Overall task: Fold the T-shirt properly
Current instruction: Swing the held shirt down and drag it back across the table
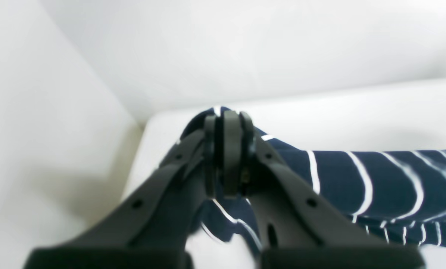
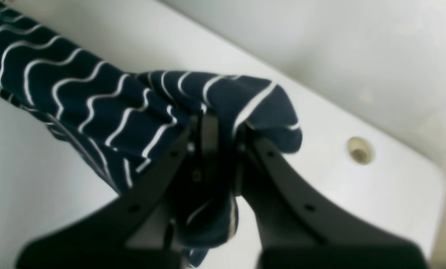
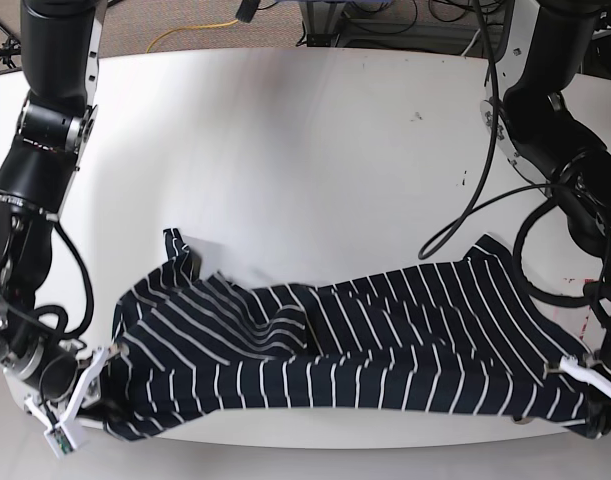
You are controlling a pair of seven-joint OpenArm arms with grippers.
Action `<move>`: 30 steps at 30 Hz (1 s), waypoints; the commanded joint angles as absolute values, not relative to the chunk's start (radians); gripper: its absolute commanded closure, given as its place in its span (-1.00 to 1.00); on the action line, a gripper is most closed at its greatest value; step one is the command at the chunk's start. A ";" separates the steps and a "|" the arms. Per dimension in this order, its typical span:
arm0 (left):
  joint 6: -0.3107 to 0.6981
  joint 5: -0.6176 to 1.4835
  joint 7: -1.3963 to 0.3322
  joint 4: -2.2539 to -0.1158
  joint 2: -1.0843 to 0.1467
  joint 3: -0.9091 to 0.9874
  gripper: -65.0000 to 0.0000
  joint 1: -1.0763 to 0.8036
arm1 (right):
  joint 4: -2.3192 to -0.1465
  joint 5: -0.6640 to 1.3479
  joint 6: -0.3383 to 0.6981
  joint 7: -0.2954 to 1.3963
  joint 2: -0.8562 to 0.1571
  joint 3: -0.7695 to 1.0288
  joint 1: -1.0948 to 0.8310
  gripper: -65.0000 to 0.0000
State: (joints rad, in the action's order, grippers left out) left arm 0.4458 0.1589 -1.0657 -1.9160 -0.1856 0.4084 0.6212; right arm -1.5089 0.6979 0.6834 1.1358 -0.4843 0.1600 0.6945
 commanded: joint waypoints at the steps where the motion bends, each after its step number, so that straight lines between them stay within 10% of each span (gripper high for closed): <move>1: 0.437 0.163 -1.030 -1.929 -0.208 0.387 1.00 0.727 | -1.480 0.713 0.684 1.098 -0.518 0.117 0.845 1.00; 15: 0.384 0.171 -1.024 -1.641 -0.297 0.372 1.00 1.205 | -1.342 0.719 0.698 1.104 -0.539 -0.036 1.279 1.00; 30: 0.420 0.173 -1.029 -1.905 -0.291 0.338 1.00 0.641 | -1.511 0.720 0.698 1.127 -0.498 0.317 0.604 1.00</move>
State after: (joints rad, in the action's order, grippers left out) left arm 0.4286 0.1761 -1.0584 -1.8755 -0.2768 0.3347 0.6727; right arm -1.4822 0.7116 0.7006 1.1496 -0.4992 0.2798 0.6361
